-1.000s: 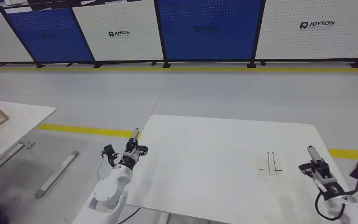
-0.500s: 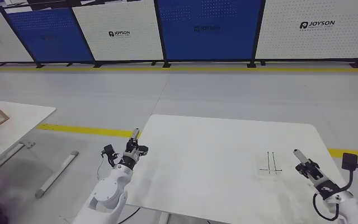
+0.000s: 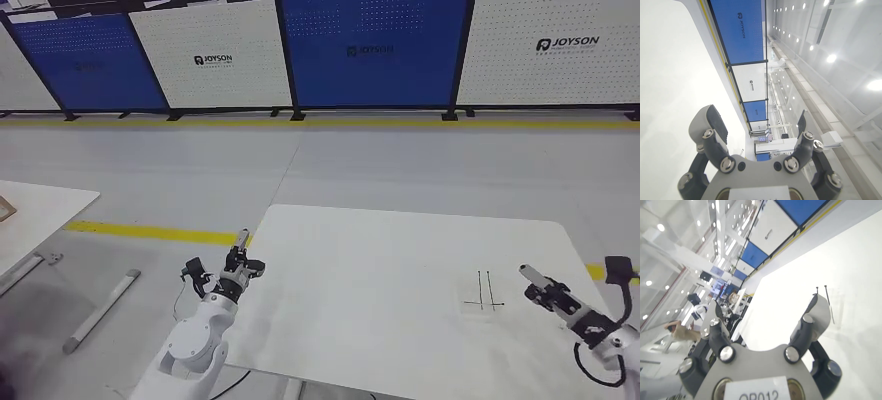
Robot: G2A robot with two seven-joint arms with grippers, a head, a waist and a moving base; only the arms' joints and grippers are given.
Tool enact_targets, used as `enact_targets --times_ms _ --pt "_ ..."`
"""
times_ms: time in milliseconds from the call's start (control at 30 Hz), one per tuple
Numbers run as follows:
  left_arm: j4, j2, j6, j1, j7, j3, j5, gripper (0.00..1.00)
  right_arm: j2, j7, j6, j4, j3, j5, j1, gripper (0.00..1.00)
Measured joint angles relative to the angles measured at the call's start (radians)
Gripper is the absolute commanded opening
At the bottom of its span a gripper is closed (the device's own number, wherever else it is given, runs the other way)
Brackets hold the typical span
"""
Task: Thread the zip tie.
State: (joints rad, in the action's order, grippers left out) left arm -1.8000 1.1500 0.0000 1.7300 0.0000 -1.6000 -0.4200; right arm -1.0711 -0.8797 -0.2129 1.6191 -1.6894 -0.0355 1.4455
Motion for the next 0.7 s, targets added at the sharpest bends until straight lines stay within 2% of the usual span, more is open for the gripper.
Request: enact_targets --times_ms 67,167,267,700 --pt "0.0 0.0 0.0 0.0 0.0 0.0 0.0 1.0 0.007 -0.127 0.001 -0.057 0.012 -0.054 -0.061 1.0" --pt "0.0 0.0 0.0 0.0 0.0 0.0 0.0 1.0 0.016 -0.265 -0.021 -0.13 0.044 -0.035 -0.147 1.0" --pt "0.0 0.0 0.0 0.0 0.0 0.0 0.0 1.0 0.02 -0.282 -0.018 -0.176 0.066 0.034 -0.2 1.0" --pt "0.0 0.0 0.0 0.0 0.0 0.0 0.0 1.0 0.02 -0.276 -0.016 -0.175 0.065 0.031 -0.199 1.0"
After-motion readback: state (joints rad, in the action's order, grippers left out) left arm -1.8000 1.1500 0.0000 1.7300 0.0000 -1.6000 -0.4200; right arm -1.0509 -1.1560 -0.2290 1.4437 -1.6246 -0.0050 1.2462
